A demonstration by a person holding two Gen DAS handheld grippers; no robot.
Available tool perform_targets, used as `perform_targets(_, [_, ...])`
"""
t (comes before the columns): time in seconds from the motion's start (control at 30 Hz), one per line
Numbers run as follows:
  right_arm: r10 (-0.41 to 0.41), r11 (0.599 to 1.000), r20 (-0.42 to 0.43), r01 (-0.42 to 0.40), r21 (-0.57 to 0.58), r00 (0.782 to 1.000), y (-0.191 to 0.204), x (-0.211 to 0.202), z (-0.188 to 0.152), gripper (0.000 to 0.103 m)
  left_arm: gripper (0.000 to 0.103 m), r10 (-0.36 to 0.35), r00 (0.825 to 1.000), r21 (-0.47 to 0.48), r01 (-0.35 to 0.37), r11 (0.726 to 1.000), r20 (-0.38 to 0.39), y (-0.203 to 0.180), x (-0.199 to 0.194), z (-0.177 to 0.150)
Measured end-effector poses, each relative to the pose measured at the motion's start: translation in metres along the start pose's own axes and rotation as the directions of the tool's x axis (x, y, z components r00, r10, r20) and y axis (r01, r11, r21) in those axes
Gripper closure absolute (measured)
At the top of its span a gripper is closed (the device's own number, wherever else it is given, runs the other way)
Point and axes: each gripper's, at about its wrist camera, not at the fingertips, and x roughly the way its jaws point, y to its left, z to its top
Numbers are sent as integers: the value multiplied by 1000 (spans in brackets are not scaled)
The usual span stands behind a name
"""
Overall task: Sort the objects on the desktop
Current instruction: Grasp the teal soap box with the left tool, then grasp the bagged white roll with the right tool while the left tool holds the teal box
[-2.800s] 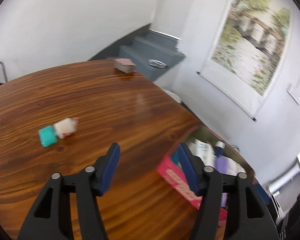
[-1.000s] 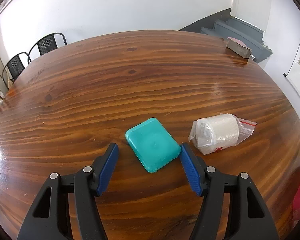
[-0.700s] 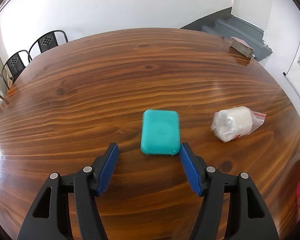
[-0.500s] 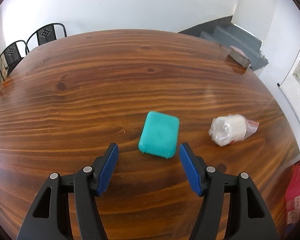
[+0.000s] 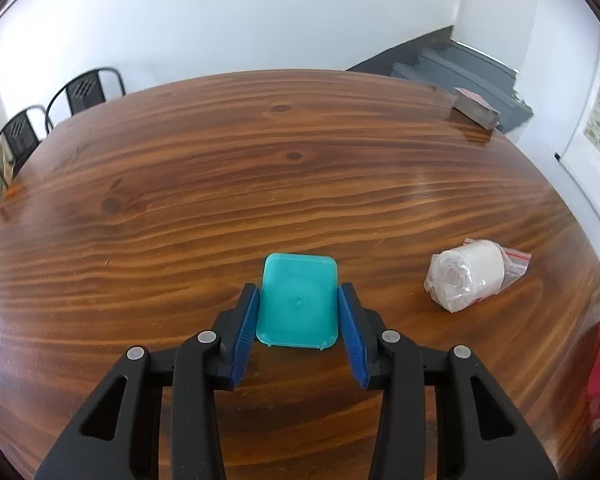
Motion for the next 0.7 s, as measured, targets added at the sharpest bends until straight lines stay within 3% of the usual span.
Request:
perform_targets(0.13, [14, 1000, -13, -15, -25, 1000, 14, 18, 22, 15, 60, -2, 1000, -52, 3, 999, 10, 9, -7, 1])
perform_targets(0.33, [-42, 996, -29, 40, -80, 999, 35, 66, 48, 15, 60, 32, 998, -61, -30, 998, 44, 14, -22, 5])
perform_targets(0.5, [-23, 999, -77, 19, -51, 997, 40, 110, 74, 15, 60, 67, 995, -80, -62, 995, 72, 23, -32, 9])
perform_targets(0.7, [-47, 996, -97, 40, -76, 994, 51, 150, 106, 15, 60, 60, 995, -99, -52, 994, 81, 29, -38, 12])
